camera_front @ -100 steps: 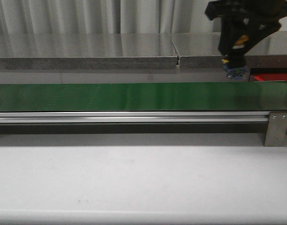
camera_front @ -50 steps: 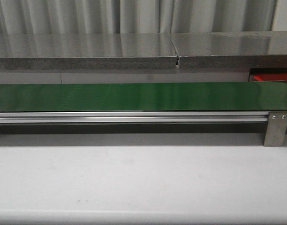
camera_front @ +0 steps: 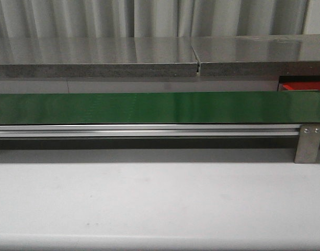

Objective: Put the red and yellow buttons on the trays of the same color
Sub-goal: 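Carry the yellow button into the yellow tray and open the right gripper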

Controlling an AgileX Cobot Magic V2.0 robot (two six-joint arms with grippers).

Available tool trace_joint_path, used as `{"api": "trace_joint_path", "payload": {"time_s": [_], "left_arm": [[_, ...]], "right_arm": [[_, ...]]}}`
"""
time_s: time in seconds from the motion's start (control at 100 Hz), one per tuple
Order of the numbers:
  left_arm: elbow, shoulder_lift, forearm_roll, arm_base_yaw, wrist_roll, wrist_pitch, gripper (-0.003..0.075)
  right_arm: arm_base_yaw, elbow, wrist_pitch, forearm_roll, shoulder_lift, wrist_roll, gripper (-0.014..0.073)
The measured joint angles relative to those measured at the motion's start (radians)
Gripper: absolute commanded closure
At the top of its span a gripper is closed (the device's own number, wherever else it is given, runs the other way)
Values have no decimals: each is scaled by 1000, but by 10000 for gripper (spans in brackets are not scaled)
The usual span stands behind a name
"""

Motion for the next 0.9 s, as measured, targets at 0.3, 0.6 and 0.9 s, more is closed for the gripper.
{"api": "trace_joint_path", "payload": {"time_s": [0.3, 0.6, 0.9], "left_arm": [[0, 0, 0, 0, 0, 0, 741], [0, 0, 0, 0, 0, 0, 741], [0, 0, 0, 0, 0, 0, 741]], "right_arm": [[-15, 116, -89, 64, 40, -1, 505], [22, 226, -184, 101, 62, -2, 505], [65, 227, -217, 127, 124, -2, 502]]}}
